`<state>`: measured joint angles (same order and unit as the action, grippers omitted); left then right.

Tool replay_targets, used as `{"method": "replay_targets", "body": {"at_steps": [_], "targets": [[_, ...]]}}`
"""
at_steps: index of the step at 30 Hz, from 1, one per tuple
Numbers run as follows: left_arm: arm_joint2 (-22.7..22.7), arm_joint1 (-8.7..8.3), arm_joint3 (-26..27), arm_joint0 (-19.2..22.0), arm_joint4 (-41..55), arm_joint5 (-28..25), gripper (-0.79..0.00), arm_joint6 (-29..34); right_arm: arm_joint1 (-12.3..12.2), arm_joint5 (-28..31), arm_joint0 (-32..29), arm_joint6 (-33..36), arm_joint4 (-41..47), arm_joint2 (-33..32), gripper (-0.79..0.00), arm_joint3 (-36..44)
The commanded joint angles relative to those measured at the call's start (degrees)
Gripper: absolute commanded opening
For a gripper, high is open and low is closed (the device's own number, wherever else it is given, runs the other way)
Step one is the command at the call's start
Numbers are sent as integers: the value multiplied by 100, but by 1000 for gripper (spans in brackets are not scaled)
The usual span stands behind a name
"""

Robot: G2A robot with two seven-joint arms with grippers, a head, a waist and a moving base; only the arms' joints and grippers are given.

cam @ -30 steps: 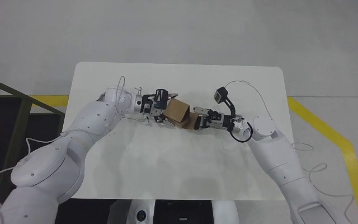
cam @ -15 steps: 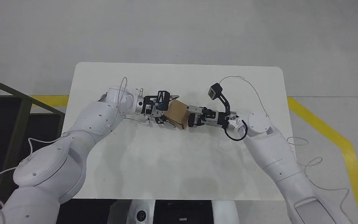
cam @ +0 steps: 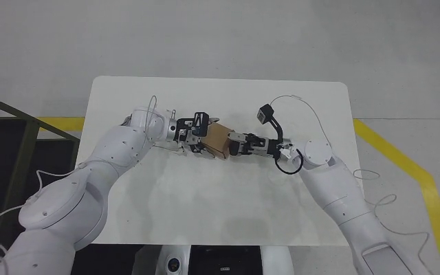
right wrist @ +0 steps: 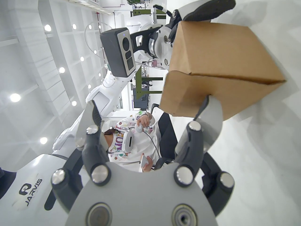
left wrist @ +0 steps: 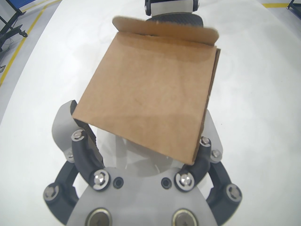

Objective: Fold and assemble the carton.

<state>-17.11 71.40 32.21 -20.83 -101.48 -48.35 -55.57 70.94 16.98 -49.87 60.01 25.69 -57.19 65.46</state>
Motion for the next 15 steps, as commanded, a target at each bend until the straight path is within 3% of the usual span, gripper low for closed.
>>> {"method": "replay_targets", "body": {"at_steps": [1,2,15], "targets": [[-6,8,-5,-1,-10,-10,0,12,-1,-18,9,-58,-96,2,-342,-2],[-11,11,-10,-1,-15,-12,0,12,-4,-33,11,-93,-157,2,-394,-3],[-67,49,-81,-7,-70,-25,0,47,-47,-195,-70,-371,-617,-82,-403,10]]}}
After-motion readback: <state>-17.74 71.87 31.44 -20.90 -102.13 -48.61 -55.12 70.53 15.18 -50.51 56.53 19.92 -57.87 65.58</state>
